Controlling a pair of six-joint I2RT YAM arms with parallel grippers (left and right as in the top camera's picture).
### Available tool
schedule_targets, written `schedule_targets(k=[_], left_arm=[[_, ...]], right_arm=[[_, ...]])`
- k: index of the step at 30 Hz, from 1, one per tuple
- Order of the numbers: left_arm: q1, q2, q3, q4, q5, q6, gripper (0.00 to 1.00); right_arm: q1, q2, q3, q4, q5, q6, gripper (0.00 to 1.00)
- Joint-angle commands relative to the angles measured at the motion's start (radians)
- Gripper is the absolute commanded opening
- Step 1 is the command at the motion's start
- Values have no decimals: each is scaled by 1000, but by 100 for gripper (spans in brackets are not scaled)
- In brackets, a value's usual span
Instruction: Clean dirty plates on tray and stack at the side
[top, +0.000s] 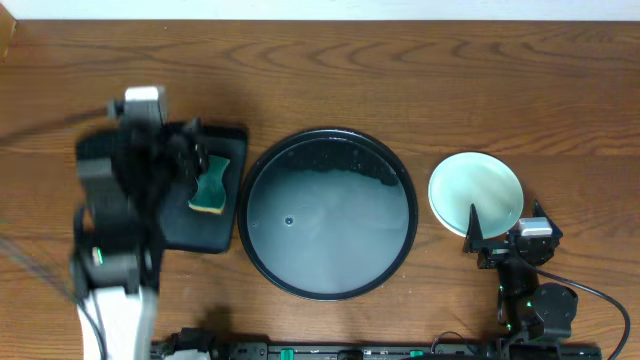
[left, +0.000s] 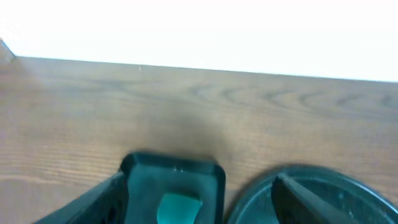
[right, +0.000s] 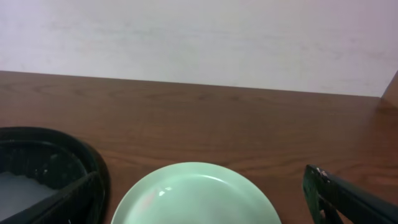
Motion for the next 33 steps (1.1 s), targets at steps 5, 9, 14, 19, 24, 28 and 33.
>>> schedule_targets(k=[5, 9, 14, 19, 24, 28, 33], left_arm=[[-2, -377, -429, 271, 5, 90, 74], [-2, -573, -644, 385, 5, 90, 74], [-2, -708, -815, 494, 1, 91, 74], [-2, -788, -917, 523, 1, 133, 74], [-1, -822, -951, 493, 1, 216, 74], [-1, -860, -951, 428, -5, 262, 74], [2, -935, -950, 315, -16, 266, 74]], right_arm=[[0, -3, -2, -3, -5, 2, 99], [0, -3, -2, -3, -5, 2, 99], [0, -3, -2, -3, -5, 2, 99], [0, -3, -2, -3, -5, 2, 99], [0, -3, -2, -3, -5, 2, 99], [0, -3, -2, -3, -5, 2, 99], [0, -3, -2, -3, -5, 2, 99]])
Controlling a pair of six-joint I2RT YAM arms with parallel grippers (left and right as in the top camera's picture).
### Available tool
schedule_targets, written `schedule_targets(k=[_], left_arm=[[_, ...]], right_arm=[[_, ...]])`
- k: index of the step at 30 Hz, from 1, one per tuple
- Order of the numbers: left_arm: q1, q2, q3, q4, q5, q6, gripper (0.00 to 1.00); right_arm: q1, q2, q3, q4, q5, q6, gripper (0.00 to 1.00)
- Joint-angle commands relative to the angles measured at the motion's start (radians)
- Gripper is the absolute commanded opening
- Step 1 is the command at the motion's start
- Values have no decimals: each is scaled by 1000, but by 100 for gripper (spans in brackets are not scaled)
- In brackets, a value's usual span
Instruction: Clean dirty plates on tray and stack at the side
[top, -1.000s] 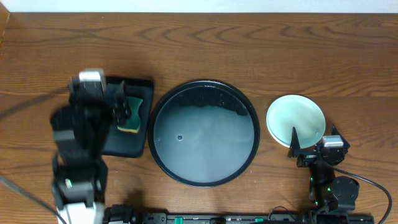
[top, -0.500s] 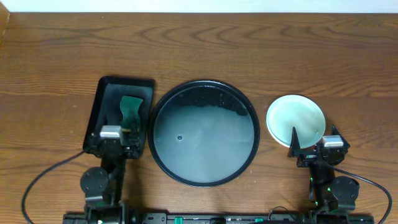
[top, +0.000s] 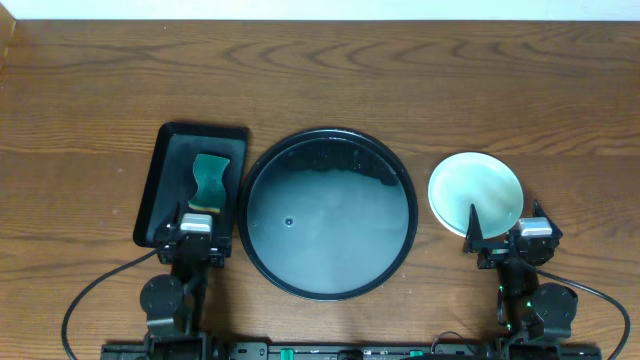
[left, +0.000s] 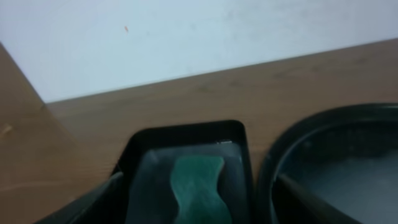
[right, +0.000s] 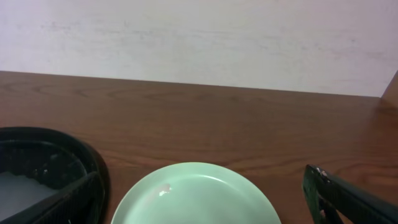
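A single light green plate (top: 475, 192) lies on the table, right of the big round black tray (top: 330, 140) that holds cloudy water. In the right wrist view the plate (right: 196, 199) lies between the fingers of my open right gripper (right: 202, 177), which is empty. A green sponge (top: 208, 182) lies in the small black rectangular tray (top: 160, 190) on the left. My left gripper (top: 195, 225) sits at that tray's near edge. It is open and empty, and its wrist view looks over the sponge (left: 198, 190).
The round tray's rim (left: 323, 124) runs just right of the small tray, and its other side (right: 74, 155) comes close to the plate. Bare wooden table lies behind all three. Both arm bases stand at the near table edge.
My left arm was raised over the small tray beside the sponge, blurred. Now it is low at the tray's near edge. The sponge, the plate and the right arm are where they were.
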Motion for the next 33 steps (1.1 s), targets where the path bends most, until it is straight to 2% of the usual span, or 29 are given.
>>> schedule_targets(k=[1, 33], left_arm=[[2, -41, -8, -54, -11, 32, 74], [2, -23, -8, -53, -15, 32, 74]], right_arm=[[0, -3, -2, -3, -5, 1, 99], [0, -3, -2, -3, -5, 1, 99]])
